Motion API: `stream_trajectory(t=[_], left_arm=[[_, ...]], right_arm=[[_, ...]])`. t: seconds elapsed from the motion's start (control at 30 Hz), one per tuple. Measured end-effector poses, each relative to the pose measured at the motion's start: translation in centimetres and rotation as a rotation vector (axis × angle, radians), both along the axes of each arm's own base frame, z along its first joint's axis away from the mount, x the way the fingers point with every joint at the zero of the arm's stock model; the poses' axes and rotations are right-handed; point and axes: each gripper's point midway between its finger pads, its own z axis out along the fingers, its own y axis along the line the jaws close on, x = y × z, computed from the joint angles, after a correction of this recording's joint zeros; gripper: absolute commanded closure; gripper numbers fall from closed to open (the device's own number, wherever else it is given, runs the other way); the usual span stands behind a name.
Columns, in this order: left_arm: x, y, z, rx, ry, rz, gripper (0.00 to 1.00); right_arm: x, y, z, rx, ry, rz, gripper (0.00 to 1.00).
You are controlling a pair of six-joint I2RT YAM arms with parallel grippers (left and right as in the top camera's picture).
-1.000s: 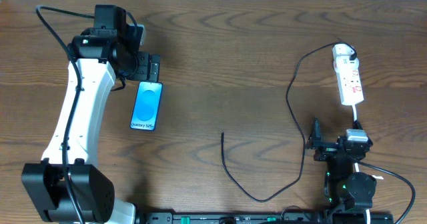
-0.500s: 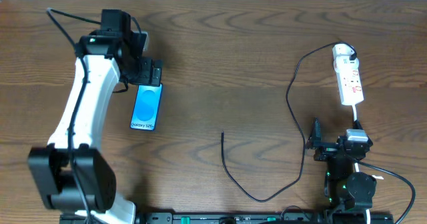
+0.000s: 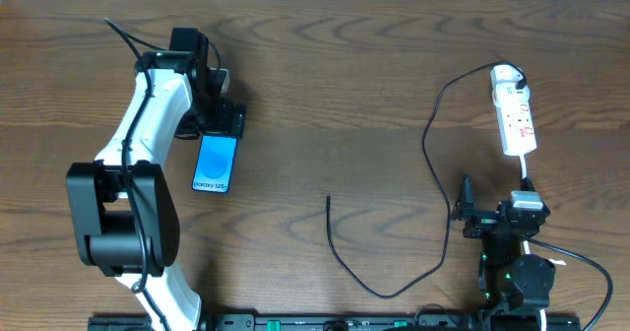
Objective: Plug charger to phone and switch on socket
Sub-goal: 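Raise the left arm and move the left gripper over the phone, then lower the left gripper onto the phone and close on its sides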
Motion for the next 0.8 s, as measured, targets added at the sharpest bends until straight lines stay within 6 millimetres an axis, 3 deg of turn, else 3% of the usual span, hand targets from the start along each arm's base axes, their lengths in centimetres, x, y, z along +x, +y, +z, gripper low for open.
stream_trajectory(t=[0.57,0.8], left_arm=[[-0.1,0.9,-0.5,0.055,0.013,0.004,0.02],[-1.4,1.0,-2.4,0.057,0.048,0.004,0.02]], right_arm=[[0.0,0.0,0.0,0.0,0.0,0.0,0.01],[0.0,0.0,0.0,0.0,0.0,0.0,0.01]])
